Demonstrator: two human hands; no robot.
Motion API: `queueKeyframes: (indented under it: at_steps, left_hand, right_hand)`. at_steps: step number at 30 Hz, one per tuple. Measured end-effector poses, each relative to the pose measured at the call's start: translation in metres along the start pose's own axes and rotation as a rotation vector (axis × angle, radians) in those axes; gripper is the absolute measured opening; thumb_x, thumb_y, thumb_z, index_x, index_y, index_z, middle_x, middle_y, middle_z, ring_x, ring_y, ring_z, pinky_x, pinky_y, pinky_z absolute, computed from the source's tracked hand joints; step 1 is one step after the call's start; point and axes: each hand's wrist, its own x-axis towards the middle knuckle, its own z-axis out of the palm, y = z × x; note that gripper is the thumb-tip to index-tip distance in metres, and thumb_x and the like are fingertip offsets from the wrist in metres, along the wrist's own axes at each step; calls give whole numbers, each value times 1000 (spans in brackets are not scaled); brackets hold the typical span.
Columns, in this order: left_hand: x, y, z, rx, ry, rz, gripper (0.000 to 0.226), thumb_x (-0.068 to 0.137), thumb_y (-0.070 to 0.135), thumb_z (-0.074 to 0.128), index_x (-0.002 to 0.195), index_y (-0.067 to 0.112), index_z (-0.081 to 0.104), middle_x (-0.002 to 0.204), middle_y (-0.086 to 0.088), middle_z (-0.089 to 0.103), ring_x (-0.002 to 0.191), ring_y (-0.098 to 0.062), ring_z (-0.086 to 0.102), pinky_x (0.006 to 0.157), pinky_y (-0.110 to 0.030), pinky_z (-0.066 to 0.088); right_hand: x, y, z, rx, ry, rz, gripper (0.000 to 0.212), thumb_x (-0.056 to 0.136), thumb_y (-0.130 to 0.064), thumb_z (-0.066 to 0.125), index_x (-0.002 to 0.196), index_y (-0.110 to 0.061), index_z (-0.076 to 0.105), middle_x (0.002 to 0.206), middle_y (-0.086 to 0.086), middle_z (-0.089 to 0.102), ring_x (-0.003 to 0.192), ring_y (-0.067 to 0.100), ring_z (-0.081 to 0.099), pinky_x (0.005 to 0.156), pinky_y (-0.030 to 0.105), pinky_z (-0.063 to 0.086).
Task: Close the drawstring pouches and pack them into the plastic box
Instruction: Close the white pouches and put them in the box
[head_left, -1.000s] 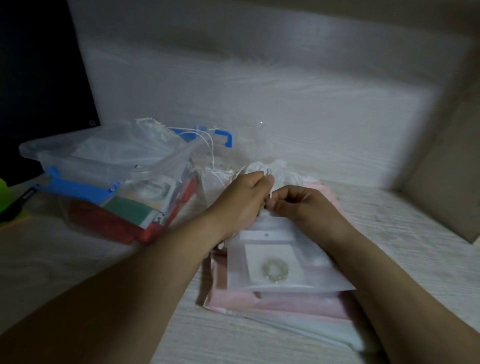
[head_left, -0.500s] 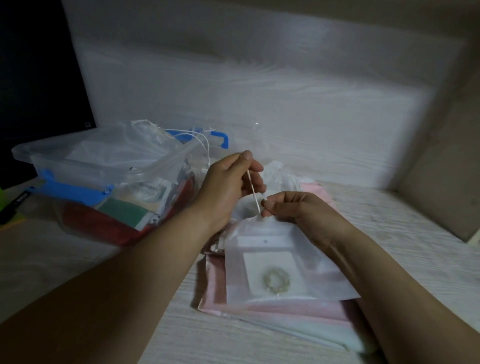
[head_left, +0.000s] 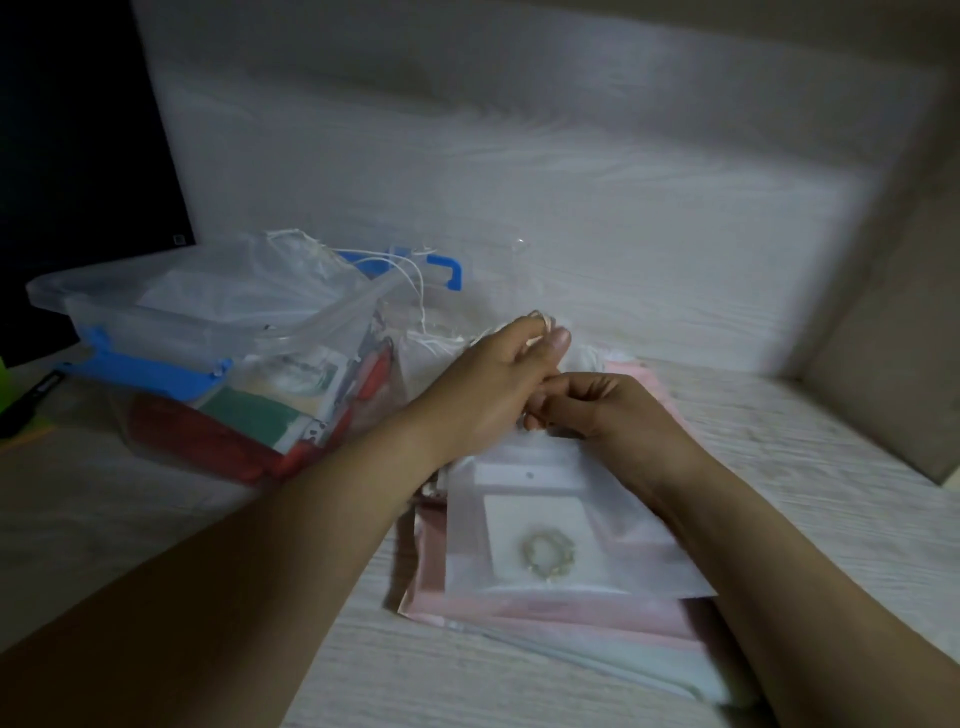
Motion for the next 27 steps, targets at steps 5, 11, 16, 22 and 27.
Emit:
queueKeyframes:
  at_steps: [5,11,16,22,27]
  left_hand:
    - [-8,-4,-7,353,-66,-1,37,106,47,48,139,30,51,96,9,69,87,3,63,80,-23,47]
    - [-5,-3,-14,528,-18,-3,20,102,38,60,90,23,61,77,8,57,71,-12,51,64,-33,39]
    - [-2,-13,-15,366,8,-89,24,97,32,68,80,16,64,66,10,55,60,-9,47,62,-30,40]
    - [-5,-9,-19,128,-31,-146,17,91,25,72,80,13,78,78,-5,74,73,-9,62,78,-29,49]
    - [-5,-14,-19,79,-52,-108,6,88,18,79,88,12,79,94,-3,79,100,-18,74,99,-33,55]
  right_hand:
    - [1,4,-7,4,118,-28,16,94,-11,68,86,0,76,94,26,74,86,28,63,88,40,47]
    - [3,5,-7,76,171,-31,17,93,-5,69,96,12,70,89,16,74,85,21,65,87,32,49]
    - [1,6,-5,77,181,0,4,90,1,70,88,3,72,88,17,74,85,24,66,87,35,51]
    - [3,7,-5,36,197,-45,9,90,0,72,89,9,71,90,19,76,80,20,67,76,28,53]
    - [1,6,-5,40,182,-51,8,90,1,72,93,9,72,93,17,76,82,19,68,77,25,55]
